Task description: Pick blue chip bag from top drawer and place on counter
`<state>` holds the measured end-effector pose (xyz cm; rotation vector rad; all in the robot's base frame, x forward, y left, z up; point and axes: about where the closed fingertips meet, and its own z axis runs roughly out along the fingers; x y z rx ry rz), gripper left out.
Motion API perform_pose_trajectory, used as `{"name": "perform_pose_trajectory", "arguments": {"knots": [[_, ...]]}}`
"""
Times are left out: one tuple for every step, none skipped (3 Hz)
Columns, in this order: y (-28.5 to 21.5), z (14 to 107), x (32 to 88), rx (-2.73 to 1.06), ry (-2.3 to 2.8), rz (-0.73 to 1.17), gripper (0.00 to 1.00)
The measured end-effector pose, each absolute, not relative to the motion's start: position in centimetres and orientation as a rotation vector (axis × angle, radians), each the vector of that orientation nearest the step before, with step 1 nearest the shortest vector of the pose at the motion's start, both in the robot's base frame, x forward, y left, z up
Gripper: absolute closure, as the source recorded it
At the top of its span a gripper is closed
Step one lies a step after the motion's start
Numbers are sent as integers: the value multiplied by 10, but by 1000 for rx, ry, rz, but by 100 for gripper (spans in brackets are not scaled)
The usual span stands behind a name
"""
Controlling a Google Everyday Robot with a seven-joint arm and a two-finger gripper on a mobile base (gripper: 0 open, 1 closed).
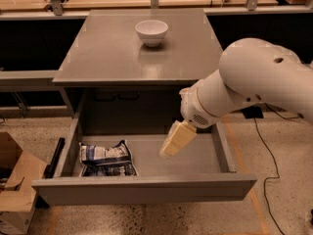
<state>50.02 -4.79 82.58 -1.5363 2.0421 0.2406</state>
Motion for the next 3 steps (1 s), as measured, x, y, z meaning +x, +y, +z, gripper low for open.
{"name": "perform_pose_trajectory", "arguments": {"knots": [[-51,818,503,-1524,2070,253,0],[-25,801,515,-1530,2040,315,0],[20,778,537,-1521,1972,388,0]]}}
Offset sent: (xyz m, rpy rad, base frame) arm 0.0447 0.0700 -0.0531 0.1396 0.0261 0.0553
